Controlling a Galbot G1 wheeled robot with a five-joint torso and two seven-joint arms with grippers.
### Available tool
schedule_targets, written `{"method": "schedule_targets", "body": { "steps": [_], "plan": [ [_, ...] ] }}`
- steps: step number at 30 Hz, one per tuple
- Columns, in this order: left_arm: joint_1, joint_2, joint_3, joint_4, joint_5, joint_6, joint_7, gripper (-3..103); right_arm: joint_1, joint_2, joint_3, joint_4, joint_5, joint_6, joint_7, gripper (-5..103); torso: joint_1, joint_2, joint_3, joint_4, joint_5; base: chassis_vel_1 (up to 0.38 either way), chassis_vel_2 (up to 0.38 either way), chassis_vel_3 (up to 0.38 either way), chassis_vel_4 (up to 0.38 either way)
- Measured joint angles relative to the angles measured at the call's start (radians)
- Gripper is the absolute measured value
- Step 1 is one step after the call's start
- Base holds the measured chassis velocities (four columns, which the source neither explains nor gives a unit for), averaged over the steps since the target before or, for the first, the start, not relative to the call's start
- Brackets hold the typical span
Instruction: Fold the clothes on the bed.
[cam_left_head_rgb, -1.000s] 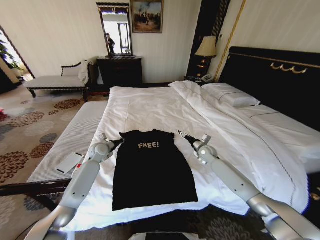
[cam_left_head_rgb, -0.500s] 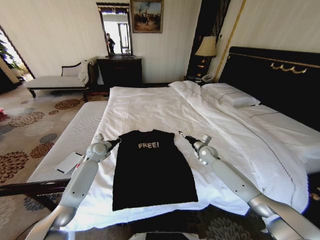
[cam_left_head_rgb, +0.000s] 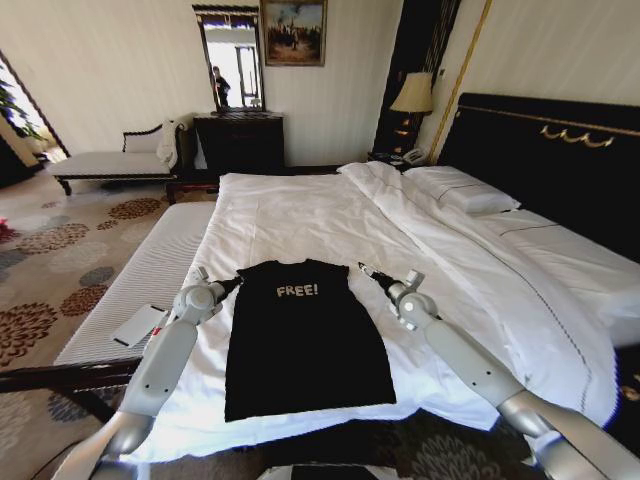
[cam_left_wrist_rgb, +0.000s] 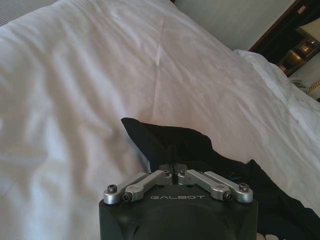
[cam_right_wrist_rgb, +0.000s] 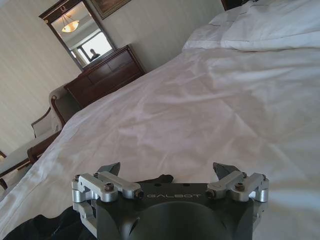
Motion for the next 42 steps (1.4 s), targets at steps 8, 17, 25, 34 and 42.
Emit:
{"method": "schedule_targets", "body": {
  "steps": [8, 17, 25, 34, 42],
  "plan": [
    [0.000, -0.002, -0.004, 0.000, -0.004, 0.001, -0.001, 6, 0.001, 0.001, -0.004, 0.000, -0.001, 0.000, 0.001, 100, 0.000, 0.000, 0.000, 0.0000, 0.0000, 0.000, 0.000, 0.000, 0.000],
    [-0.001, 0.001, -0.005, 0.000, -0.014, 0.001, 0.004, 0, 0.006, 0.003, -0.009, -0.004, -0.002, 0.000, 0.001, 100, 0.000, 0.000, 0.000, 0.0000, 0.0000, 0.000, 0.000, 0.000, 0.000],
    [-0.005, 0.003, -0.004, 0.000, -0.014, 0.002, -0.002, 8, 0.008, 0.004, -0.009, -0.007, -0.003, 0.000, 0.001, 100, 0.000, 0.000, 0.000, 0.0001, 0.0000, 0.000, 0.000, 0.000, 0.000],
    [-0.006, 0.001, -0.004, -0.001, -0.025, 0.004, -0.002, 38, 0.008, 0.003, -0.009, -0.008, -0.006, 0.000, 0.001, 100, 0.000, 0.000, 0.000, 0.0000, 0.0000, 0.000, 0.000, 0.000, 0.000],
    [-0.005, 0.002, -0.005, -0.005, -0.029, 0.003, 0.007, 11, 0.006, 0.003, -0.007, -0.007, -0.007, 0.000, 0.001, 100, 0.000, 0.000, 0.000, 0.0000, 0.0000, 0.000, 0.000, 0.000, 0.000]
  ]
}}
